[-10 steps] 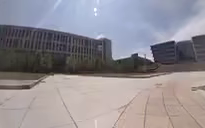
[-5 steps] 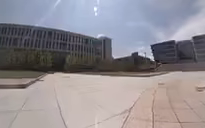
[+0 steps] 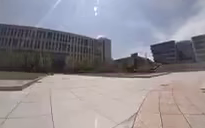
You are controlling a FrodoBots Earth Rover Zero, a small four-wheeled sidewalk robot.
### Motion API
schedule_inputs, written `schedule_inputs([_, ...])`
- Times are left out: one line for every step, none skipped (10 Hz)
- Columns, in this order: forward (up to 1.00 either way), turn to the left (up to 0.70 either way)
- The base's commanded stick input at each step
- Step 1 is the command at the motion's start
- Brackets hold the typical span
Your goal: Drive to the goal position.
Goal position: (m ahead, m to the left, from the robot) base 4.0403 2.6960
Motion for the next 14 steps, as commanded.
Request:
schedule_inputs([0.50, 0.01])
schedule_inputs([0.50, 0.01])
schedule_inputs([0.50, 0.20])
schedule_inputs([0.50, 0.41])
schedule_inputs([0.50, 0.51])
schedule_inputs([0.50, 0.51])
schedule_inputs([0.50, 0.51])
schedule_inputs([0.50, 0.46])
schedule_inputs([0.50, 0.01])
schedule_inputs([0.50, 0.01])
schedule_inputs([0.50, 0.01])
schedule_inputs([0.50, 0.01])
schedule_inputs([0.50, 0.01])
schedule_inputs([0.50, 0.01])
